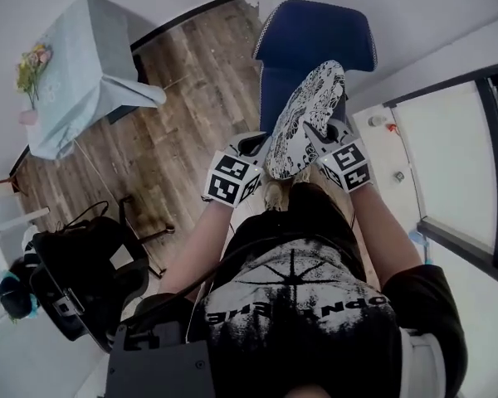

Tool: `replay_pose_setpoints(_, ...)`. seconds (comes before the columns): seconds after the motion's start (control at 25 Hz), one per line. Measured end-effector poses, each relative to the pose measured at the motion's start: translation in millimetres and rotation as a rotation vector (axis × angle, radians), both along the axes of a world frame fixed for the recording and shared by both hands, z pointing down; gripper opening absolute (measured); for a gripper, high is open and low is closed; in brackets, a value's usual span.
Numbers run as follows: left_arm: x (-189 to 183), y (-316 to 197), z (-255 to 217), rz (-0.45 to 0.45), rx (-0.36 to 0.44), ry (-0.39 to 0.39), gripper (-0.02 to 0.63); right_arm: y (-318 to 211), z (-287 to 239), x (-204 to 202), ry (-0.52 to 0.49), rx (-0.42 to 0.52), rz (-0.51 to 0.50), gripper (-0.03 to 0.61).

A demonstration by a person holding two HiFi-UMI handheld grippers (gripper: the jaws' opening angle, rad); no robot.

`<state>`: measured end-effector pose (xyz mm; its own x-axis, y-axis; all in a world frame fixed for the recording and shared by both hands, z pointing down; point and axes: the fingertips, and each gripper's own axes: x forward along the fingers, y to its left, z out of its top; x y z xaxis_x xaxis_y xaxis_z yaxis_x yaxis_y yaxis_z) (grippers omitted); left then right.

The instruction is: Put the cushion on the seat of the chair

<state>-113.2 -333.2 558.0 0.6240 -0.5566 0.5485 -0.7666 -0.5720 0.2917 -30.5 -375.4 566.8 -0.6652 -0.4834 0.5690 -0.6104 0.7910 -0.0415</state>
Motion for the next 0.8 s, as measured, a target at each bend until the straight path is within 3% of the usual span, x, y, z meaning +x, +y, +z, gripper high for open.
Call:
replay_pose_setpoints(0.36,-26,-11,38,-0.003,-0.078,-0.056,0.015,-22,52,-39,-0.072,-0.126,-0.011,0.026)
replay_pose_setpoints(0.8,32,-19,88,0.049,-0.173,-0.076,0.015,-40,144,52,-0.007,-0.281,0.115,0.026)
